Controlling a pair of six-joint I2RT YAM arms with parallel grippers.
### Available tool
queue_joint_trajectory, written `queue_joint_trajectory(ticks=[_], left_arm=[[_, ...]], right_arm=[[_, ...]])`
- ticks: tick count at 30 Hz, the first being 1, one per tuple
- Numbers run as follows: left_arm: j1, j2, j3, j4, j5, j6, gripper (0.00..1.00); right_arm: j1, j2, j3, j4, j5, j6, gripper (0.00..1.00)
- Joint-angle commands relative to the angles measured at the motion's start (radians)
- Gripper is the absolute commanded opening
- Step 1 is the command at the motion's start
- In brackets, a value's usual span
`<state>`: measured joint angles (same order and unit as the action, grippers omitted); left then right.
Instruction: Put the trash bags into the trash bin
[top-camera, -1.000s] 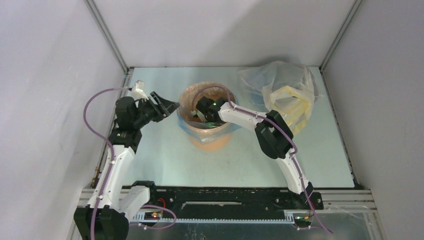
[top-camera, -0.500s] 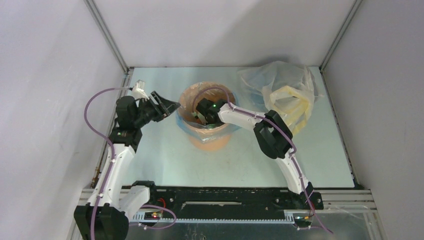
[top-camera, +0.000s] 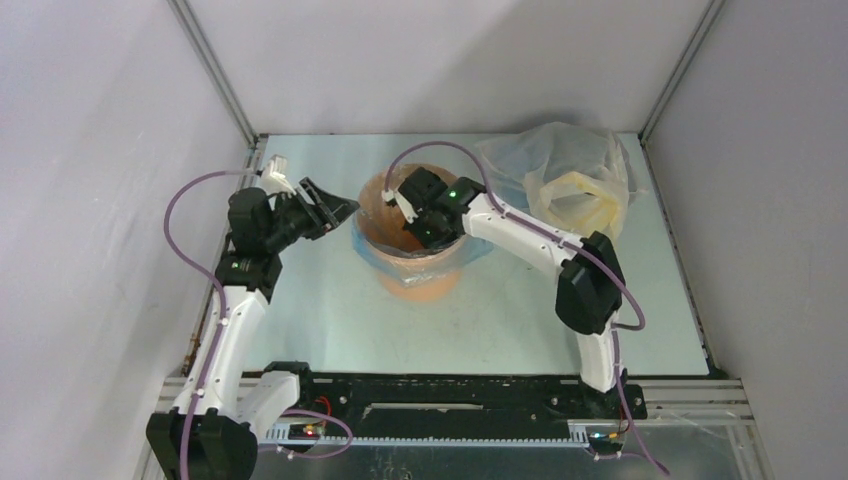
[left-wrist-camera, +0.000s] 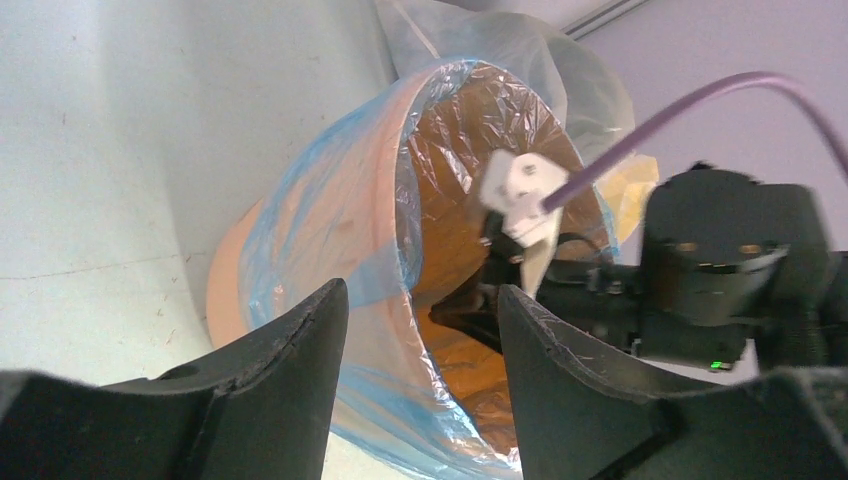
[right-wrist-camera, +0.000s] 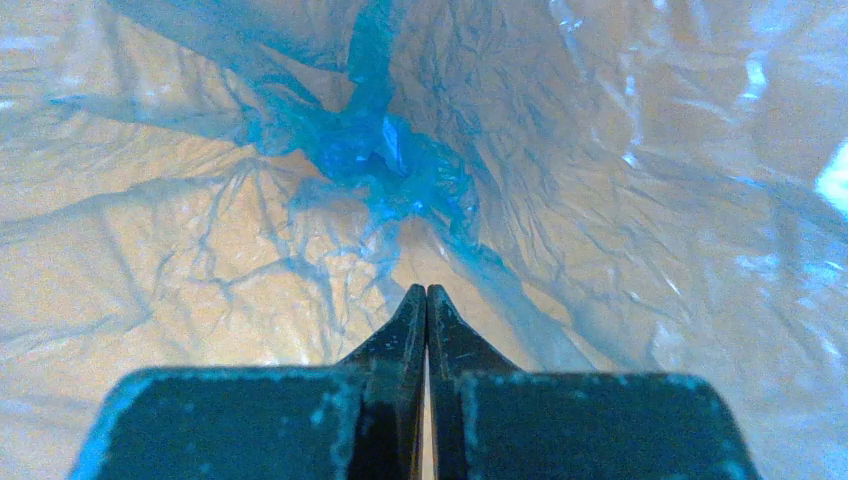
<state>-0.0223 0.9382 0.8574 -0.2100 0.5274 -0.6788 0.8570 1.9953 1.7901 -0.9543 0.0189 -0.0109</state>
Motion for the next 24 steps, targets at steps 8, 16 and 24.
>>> queue_joint_trajectory(ticks=[8,16,24], left_arm=[[-0.012,0.006,0.149,-0.220,-0.105,0.162,0.69],[-0.134,0.127,0.356,-0.489,-0.327,0.306,0.68],[-0.182,0.226,0.411,-0.531,-0.432,0.329,0.65]], right_arm=[[0.007,-0.198,0.120,-0.048,0.041,-0.002,0.01],[0.004,-0.422,0.008,0.051,0.150,0.026,0.19],[-0.012,-0.713,-0.303,0.336,0.270,0.049,0.76]])
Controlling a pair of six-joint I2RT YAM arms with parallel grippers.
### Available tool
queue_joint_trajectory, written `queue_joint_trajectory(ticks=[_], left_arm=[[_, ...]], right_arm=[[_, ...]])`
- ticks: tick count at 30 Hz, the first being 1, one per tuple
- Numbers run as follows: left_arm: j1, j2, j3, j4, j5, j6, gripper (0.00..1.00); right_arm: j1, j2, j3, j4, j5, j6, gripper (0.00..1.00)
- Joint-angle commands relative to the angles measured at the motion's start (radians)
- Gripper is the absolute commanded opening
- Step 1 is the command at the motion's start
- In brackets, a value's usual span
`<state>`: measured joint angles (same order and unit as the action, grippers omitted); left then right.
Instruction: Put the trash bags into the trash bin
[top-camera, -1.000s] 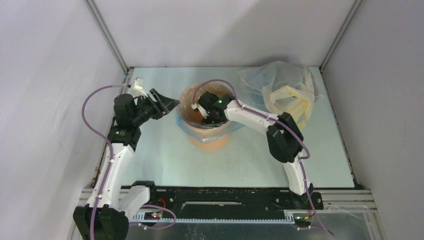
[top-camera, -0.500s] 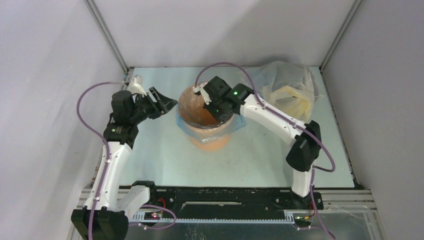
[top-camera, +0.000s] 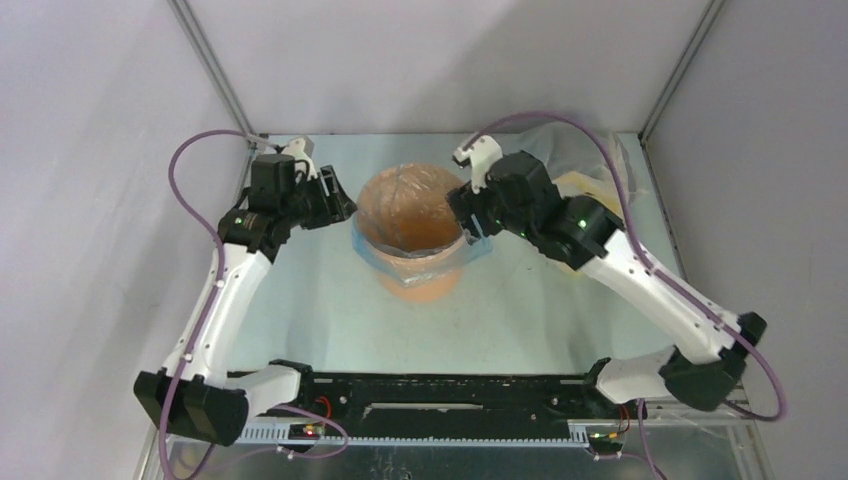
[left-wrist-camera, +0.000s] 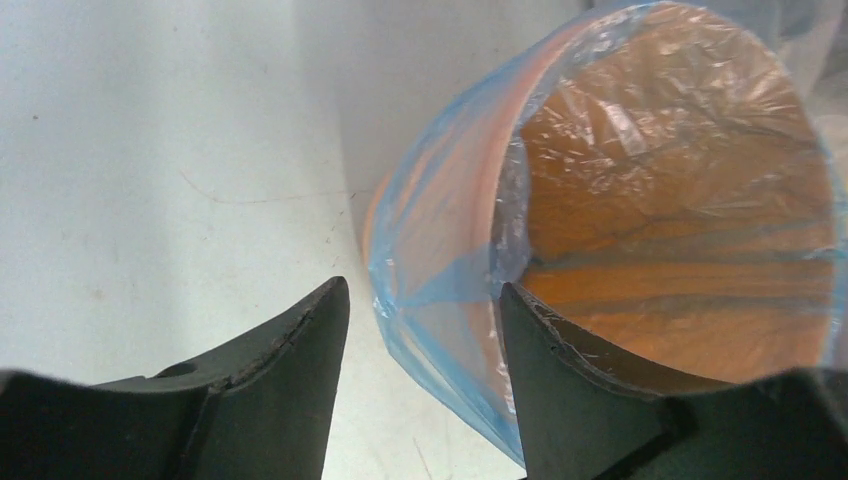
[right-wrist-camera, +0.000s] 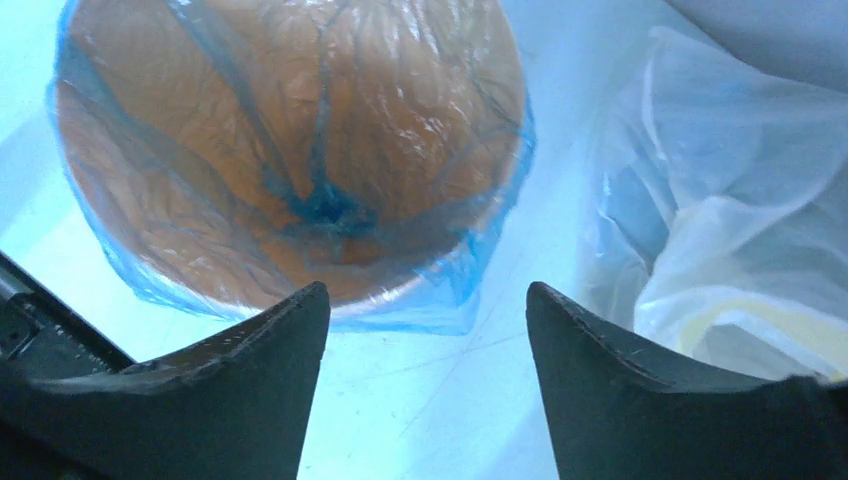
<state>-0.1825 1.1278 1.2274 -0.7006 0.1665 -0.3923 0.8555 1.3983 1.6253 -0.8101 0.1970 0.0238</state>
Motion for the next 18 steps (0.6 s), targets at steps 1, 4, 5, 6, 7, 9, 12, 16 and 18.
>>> queue_joint_trajectory(ticks=[1,4,5,6,7,9,12,16,18], left_arm=[[-0.026,0.049,0.046,-0.040,-0.065,0.043,0.63],[-0.039,0.080,0.051,-0.026,-0.058,0.034,0.61],[-0.041,0.085,0.049,-0.017,-0.057,0.031,0.61],[-0.042,0.088,0.049,-0.008,-0.060,0.026,0.60],[-0.047,0.091,0.051,-0.001,-0.066,0.025,0.60],[-0.058,0.101,0.063,0.000,-0.089,0.028,0.59],[-0.074,0.128,0.088,-0.015,-0.132,0.040,0.55],[-0.080,0.159,0.104,-0.023,-0.161,0.050,0.31],[-0.080,0.169,0.107,-0.021,-0.163,0.047,0.19]], right_arm=[[-0.013,-0.155,-0.177,0.229,0.103,0.018,0.78],[-0.030,-0.238,-0.270,0.295,0.105,0.032,0.83],[-0.037,-0.255,-0.288,0.298,0.105,0.036,0.83],[-0.042,-0.261,-0.300,0.295,0.111,0.044,0.83],[-0.045,-0.264,-0.311,0.289,0.122,0.052,0.83],[-0.051,-0.264,-0.329,0.271,0.158,0.074,0.83],[-0.057,-0.272,-0.371,0.274,0.193,0.101,0.82],[-0.074,-0.312,-0.452,0.315,0.223,0.146,0.81],[-0.088,-0.331,-0.486,0.338,0.216,0.163,0.81]])
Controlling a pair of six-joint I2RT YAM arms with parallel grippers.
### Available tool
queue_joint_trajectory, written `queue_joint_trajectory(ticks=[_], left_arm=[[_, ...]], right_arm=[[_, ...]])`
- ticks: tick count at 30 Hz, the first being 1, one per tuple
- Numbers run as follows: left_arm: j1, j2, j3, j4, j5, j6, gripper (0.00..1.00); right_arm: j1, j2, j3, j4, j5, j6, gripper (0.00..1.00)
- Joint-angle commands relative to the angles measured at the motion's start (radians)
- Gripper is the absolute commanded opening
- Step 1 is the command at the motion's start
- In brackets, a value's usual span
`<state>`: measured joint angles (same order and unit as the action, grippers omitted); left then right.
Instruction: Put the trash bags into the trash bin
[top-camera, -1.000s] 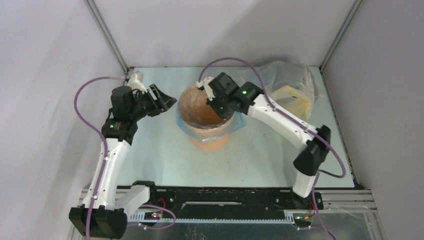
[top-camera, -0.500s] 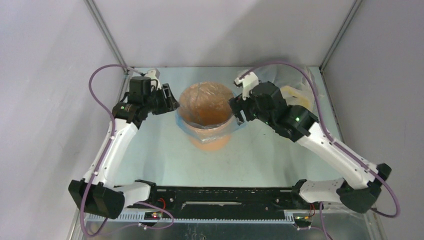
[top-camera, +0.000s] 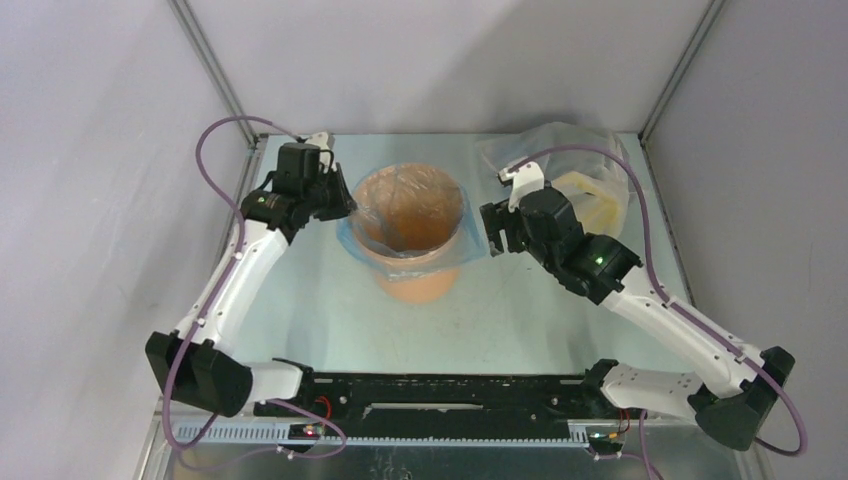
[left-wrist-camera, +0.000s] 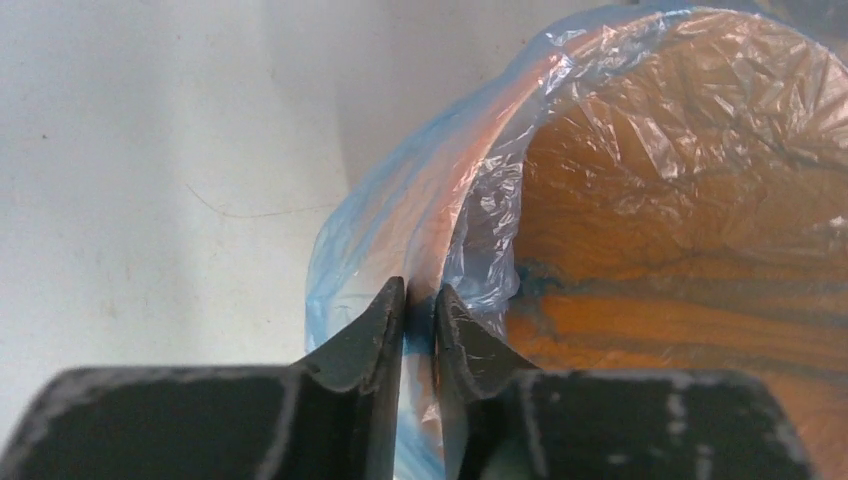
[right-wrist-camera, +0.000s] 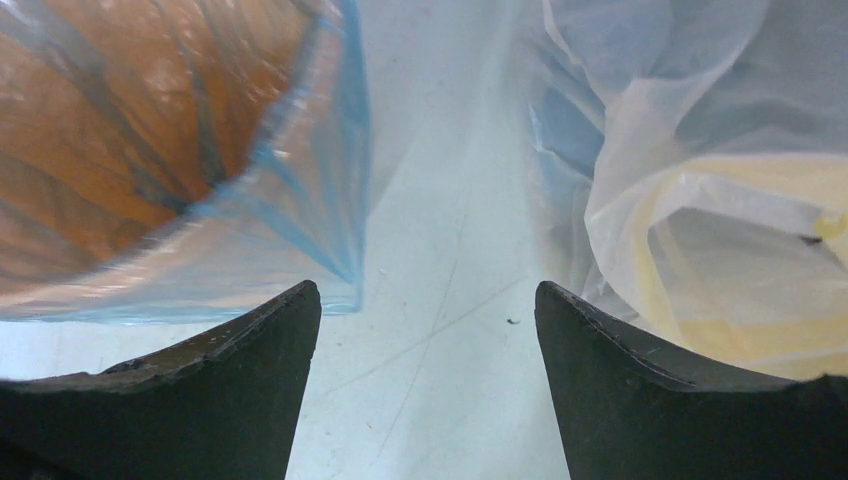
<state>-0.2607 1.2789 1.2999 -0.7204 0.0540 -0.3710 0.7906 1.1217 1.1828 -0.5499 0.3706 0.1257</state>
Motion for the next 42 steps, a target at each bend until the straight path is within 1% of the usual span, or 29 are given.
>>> queue_joint_trajectory(ticks=[1,4,6,9,12,16,19,20,21,24,28,29,31,32,33,37,40,42], left_arm=[[-0.002,0.024,0.040,0.001,-0.052,0.024,0.14],[-0.002,0.043,0.062,0.017,-0.065,0.015,0.04],[0.000,0.067,0.096,0.017,-0.097,0.012,0.01],[0.004,0.115,0.156,0.019,-0.105,0.005,0.00],[0.006,0.168,0.220,0.030,-0.110,0.002,0.00],[0.010,0.248,0.307,0.039,-0.121,-0.001,0.00],[0.012,0.291,0.359,0.041,-0.108,-0.007,0.02],[0.012,0.300,0.369,0.042,-0.098,-0.009,0.05],[0.012,0.307,0.376,0.042,-0.088,-0.012,0.12],[0.012,0.292,0.373,0.042,-0.029,-0.013,0.39],[0.012,0.190,0.317,0.051,-0.041,-0.012,0.61],[0.012,0.157,0.301,0.053,-0.048,-0.009,0.68],[0.012,0.084,0.252,0.065,-0.051,-0.007,0.89],[0.011,0.031,0.212,0.082,-0.064,-0.006,0.97],[0.011,-0.018,0.167,0.105,-0.084,-0.009,0.99],[0.012,-0.223,-0.083,0.253,-0.164,-0.033,1.00],[0.012,-0.395,-0.337,0.425,-0.216,-0.052,1.00],[0.012,-0.504,-0.521,0.550,-0.238,-0.059,1.00]], right_arm=[[-0.034,-0.066,-0.059,0.090,0.030,0.070,0.81],[-0.089,-0.092,-0.094,0.112,-0.011,0.108,0.81],[-0.124,-0.109,-0.117,0.125,-0.032,0.132,0.81],[-0.171,-0.141,-0.158,0.147,-0.061,0.165,0.81],[-0.204,-0.181,-0.207,0.165,-0.058,0.172,0.81],[-0.222,-0.244,-0.294,0.196,-0.029,0.187,0.82],[-0.226,-0.297,-0.367,0.229,-0.030,0.212,0.82],[-0.226,-0.313,-0.393,0.238,-0.030,0.222,0.82],[-0.227,-0.327,-0.413,0.249,-0.030,0.227,0.82],[-0.229,-0.360,-0.472,0.275,-0.019,0.235,0.84],[-0.231,-0.378,-0.534,0.313,-0.004,0.205,0.86],[-0.230,-0.382,-0.546,0.324,0.002,0.200,0.87],[-0.230,-0.393,-0.566,0.338,0.033,0.203,0.89],[-0.231,-0.403,-0.577,0.344,0.055,0.215,0.90],[-0.231,-0.412,-0.589,0.350,0.078,0.217,0.90],[-0.232,-0.435,-0.641,0.398,0.157,0.197,0.93],[-0.233,-0.429,-0.674,0.453,0.336,0.238,0.94],[-0.233,-0.416,-0.701,0.518,0.437,0.229,0.94]])
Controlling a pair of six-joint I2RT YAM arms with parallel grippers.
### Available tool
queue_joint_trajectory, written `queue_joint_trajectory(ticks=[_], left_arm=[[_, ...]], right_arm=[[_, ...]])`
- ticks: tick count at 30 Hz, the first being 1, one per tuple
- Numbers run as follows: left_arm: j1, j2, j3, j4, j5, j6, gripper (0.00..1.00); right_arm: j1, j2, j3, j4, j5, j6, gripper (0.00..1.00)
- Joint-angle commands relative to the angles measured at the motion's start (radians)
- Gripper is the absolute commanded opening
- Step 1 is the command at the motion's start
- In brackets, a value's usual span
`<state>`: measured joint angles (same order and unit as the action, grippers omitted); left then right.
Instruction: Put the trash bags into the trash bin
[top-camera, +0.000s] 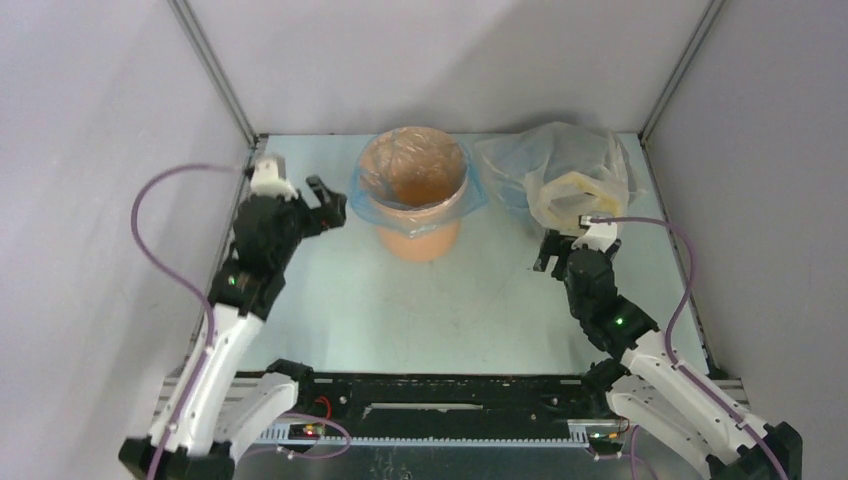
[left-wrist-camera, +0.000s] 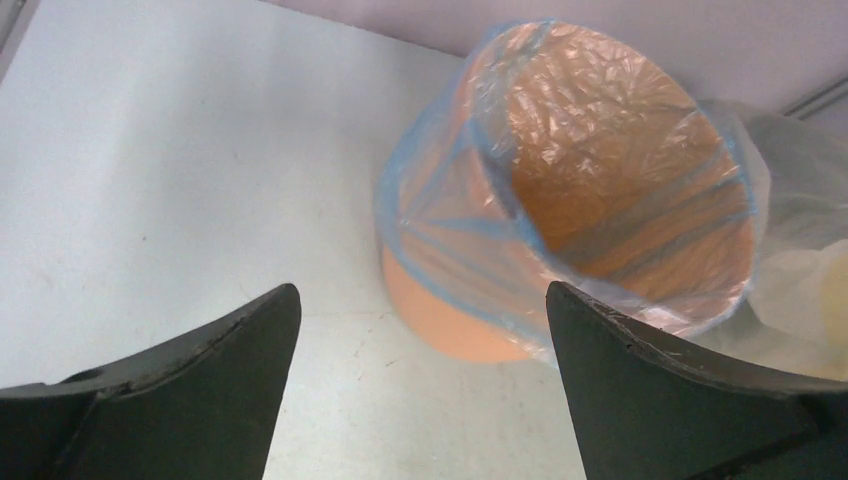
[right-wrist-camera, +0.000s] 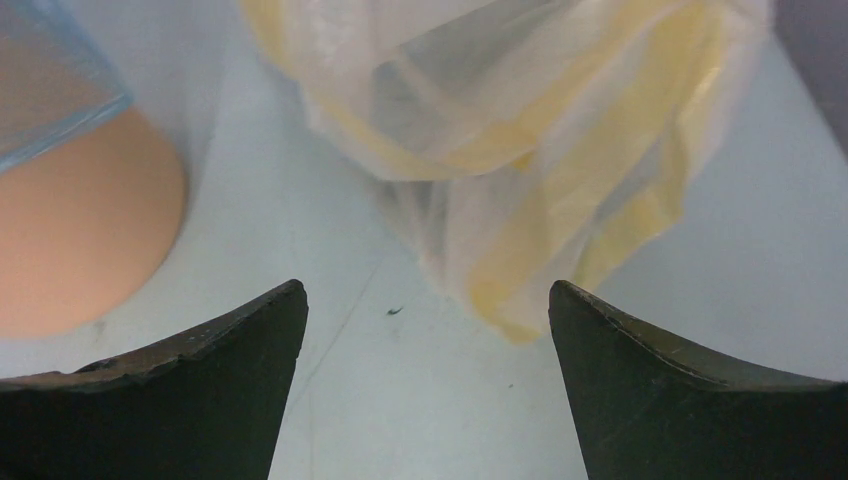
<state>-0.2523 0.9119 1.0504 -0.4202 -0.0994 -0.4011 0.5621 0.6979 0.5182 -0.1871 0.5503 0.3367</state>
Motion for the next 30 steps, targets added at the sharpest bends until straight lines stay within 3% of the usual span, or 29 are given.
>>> queue_joint_trajectory(ticks=[1,5,8,11,14,18,20,22,25,27,30], left_arm=[[0.004,-0.179,-0.348,0.303,-0.099,-0.029,1.00],[0.004,-0.283,-0.564,0.455,-0.220,-0.011,1.00],[0.005,-0.306,-0.662,0.554,-0.321,0.033,1.00],[0.010,-0.300,-0.725,0.664,-0.365,0.120,1.00],[0.030,-0.253,-0.774,0.795,-0.371,0.188,1.00],[0.125,-0.138,-0.812,0.970,-0.314,0.200,1.00],[0.168,-0.091,-0.810,1.015,-0.291,0.214,1.00],[0.197,-0.034,-0.839,1.159,-0.258,0.257,1.00],[0.283,0.040,-0.815,1.175,-0.148,0.195,1.00],[0.329,0.085,-0.803,1.218,-0.072,0.150,1.00],[0.373,0.152,-0.844,1.411,0.046,0.138,1.00]], right_arm=[[-0.008,0.020,-0.057,0.215,0.257,-0.015,0.93],[-0.040,0.090,-0.178,0.487,0.157,-0.185,0.90],[-0.098,0.128,-0.318,0.846,0.104,-0.309,0.87],[-0.219,0.118,-0.406,0.991,-0.103,-0.360,0.83],[-0.370,0.139,-0.441,1.018,-0.275,-0.320,0.79],[-0.448,0.275,-0.456,1.130,-0.364,-0.319,0.82],[-0.459,0.384,-0.442,1.233,-0.335,-0.333,0.99],[-0.485,0.471,-0.422,1.284,-0.360,-0.313,1.00],[-0.528,0.688,-0.387,1.432,-0.406,-0.300,1.00],[-0.538,0.629,-0.304,1.211,-0.448,-0.289,1.00],[-0.554,0.656,-0.280,1.173,-0.513,-0.298,1.00]])
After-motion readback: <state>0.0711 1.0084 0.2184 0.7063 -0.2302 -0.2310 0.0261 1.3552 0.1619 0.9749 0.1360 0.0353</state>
